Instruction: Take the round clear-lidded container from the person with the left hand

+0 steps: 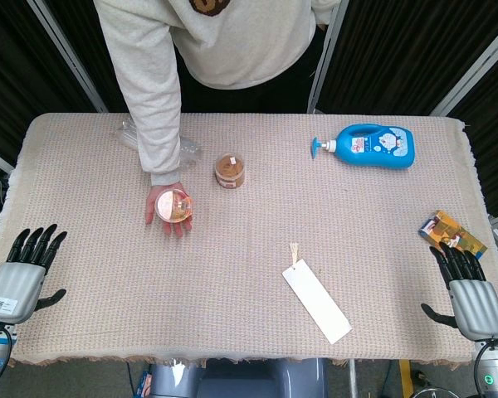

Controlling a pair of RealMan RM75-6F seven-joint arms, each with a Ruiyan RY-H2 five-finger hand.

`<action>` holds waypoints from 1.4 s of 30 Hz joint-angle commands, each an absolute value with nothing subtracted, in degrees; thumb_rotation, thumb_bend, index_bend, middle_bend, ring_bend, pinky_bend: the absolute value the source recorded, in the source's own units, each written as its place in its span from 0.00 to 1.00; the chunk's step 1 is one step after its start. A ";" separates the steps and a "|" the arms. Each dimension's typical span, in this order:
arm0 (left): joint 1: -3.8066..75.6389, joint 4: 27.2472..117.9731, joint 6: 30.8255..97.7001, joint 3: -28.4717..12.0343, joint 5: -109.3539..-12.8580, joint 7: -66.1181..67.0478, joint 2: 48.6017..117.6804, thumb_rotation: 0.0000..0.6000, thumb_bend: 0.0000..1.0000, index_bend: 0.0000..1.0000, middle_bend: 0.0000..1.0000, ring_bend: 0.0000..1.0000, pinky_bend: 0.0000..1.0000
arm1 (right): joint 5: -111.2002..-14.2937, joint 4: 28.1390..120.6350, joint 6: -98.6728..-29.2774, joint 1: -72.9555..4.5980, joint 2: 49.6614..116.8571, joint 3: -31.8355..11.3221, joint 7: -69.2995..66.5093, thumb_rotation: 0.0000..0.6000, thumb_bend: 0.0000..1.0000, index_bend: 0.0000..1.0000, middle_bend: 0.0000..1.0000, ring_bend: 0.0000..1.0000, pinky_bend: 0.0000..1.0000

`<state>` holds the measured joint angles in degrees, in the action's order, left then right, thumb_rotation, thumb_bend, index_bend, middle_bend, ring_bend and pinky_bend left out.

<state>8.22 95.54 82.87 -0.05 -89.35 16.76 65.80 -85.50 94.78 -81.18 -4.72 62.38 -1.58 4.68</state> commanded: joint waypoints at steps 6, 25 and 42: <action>8.25 95.76 82.63 -0.02 -89.24 16.97 65.68 1.00 0.14 0.00 0.00 0.00 0.00 | -85.54 94.79 -81.17 -4.73 62.36 -1.56 4.70 1.00 0.10 0.05 0.00 0.00 0.00; 17.57 109.18 69.58 -7.37 -74.27 29.25 62.09 1.00 0.14 0.00 0.00 0.00 0.00 | -85.54 95.07 -80.75 -4.90 62.43 -1.45 5.01 1.00 0.10 0.05 0.00 0.00 0.00; 43.50 104.00 65.28 -18.45 -30.36 59.36 76.16 1.00 0.19 0.02 0.00 0.00 0.00 | -85.35 95.21 -80.16 -4.87 61.53 -1.18 3.39 1.00 0.10 0.05 0.00 0.00 0.00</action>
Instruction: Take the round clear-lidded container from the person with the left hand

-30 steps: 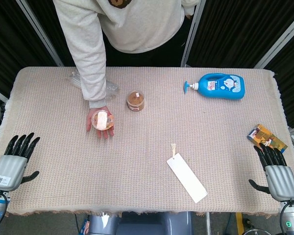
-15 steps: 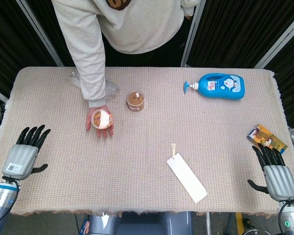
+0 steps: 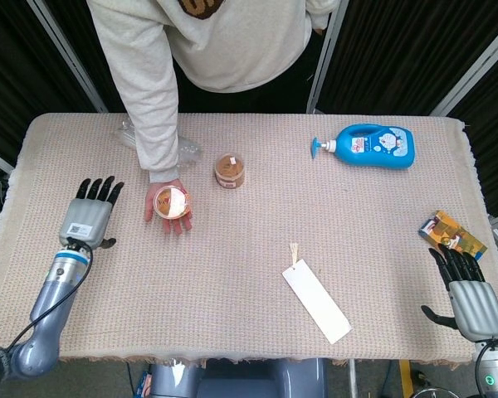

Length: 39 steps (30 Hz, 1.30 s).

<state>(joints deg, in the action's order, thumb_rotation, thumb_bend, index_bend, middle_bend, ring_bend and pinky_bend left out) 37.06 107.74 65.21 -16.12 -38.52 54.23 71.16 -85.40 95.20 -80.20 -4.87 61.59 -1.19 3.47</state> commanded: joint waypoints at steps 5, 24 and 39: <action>49.09 98.59 66.31 -18.66 -23.52 64.09 81.26 1.00 0.19 0.04 0.00 0.00 0.02 | -85.01 95.18 -79.77 -4.89 61.22 -1.16 2.79 1.00 0.10 0.05 0.00 0.00 0.00; 58.30 87.43 66.94 -18.77 -14.84 65.93 91.63 1.00 0.19 0.07 0.00 0.00 0.04 | -84.40 95.74 -79.54 -4.52 60.30 -0.96 1.62 1.00 0.10 0.05 0.00 0.00 0.00; 56.79 83.06 69.67 -16.03 -29.96 53.20 97.15 1.00 0.54 0.76 0.53 0.49 0.50 | -83.97 96.24 -79.32 -4.33 59.71 -0.90 1.32 1.00 0.10 0.05 0.00 0.00 0.00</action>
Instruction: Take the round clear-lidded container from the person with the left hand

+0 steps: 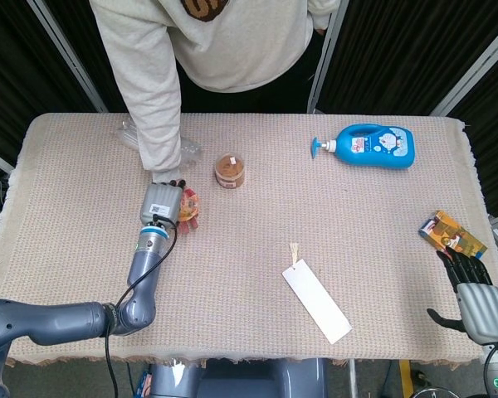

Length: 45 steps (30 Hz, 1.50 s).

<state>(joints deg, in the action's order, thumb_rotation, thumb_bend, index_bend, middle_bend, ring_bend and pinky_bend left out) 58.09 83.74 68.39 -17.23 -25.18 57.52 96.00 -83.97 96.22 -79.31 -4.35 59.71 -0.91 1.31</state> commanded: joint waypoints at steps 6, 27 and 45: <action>54.76 87.52 71.28 -15.12 -35.52 49.30 94.72 1.00 0.54 0.77 0.54 0.50 0.50 | -83.84 96.39 -79.39 -4.25 59.70 -0.93 1.41 1.00 0.10 0.06 0.00 0.00 0.00; 36.06 110.84 75.79 4.43 -61.94 32.44 72.99 1.00 0.55 0.74 0.49 0.45 0.47 | -83.23 96.81 -79.72 -4.17 60.33 -1.33 3.35 1.00 0.10 0.05 0.00 0.00 0.00; 35.42 102.81 66.43 4.35 -58.54 34.47 78.54 1.00 0.21 0.13 0.00 0.00 0.00 | -82.91 96.91 -79.38 -4.26 60.21 -1.44 3.32 1.00 0.10 0.05 0.00 0.00 0.00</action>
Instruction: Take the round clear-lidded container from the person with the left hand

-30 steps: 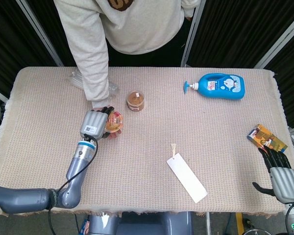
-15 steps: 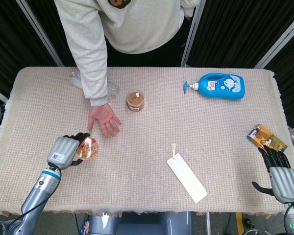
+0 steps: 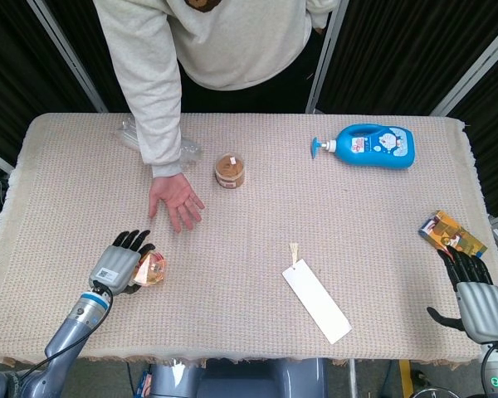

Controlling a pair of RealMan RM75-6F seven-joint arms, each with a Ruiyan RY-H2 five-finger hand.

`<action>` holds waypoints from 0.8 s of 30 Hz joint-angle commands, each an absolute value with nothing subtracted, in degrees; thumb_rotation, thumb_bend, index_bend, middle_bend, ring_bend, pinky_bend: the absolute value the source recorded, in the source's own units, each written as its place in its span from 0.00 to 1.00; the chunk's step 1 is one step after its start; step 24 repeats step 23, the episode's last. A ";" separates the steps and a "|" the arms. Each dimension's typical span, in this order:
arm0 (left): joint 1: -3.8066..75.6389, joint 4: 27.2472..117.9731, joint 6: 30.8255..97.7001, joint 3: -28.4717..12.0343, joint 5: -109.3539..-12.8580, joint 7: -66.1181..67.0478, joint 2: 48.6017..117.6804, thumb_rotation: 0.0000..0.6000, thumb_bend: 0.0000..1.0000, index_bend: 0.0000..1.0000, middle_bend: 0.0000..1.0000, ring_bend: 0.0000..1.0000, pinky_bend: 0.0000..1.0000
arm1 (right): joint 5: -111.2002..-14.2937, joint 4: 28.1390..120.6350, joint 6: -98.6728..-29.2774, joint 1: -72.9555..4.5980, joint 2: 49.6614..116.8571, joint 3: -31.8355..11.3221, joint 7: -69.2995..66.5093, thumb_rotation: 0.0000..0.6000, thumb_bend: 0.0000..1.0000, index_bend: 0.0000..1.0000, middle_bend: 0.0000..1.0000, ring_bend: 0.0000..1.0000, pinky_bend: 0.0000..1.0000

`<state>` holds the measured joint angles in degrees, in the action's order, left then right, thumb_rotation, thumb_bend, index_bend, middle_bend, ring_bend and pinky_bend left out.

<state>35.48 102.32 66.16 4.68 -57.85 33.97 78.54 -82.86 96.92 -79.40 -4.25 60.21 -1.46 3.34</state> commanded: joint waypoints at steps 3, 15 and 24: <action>34.70 103.64 68.03 4.34 -60.48 34.67 77.88 1.00 0.20 0.11 0.00 0.00 0.00 | -83.01 96.87 -79.42 -4.26 60.20 -1.43 3.30 1.00 0.10 0.05 0.00 0.00 0.00; 24.73 107.26 83.72 9.47 -78.88 29.04 68.61 1.00 0.15 0.06 0.00 0.00 0.00 | -83.38 96.78 -79.76 -4.21 60.47 -1.39 3.91 1.00 0.10 0.05 0.00 0.00 0.00; 16.14 100.10 92.91 12.91 -83.94 23.26 67.00 1.00 0.14 0.03 0.00 0.00 0.00 | -83.99 96.57 -79.84 -4.42 60.84 -1.34 4.71 1.00 0.10 0.05 0.00 0.00 0.00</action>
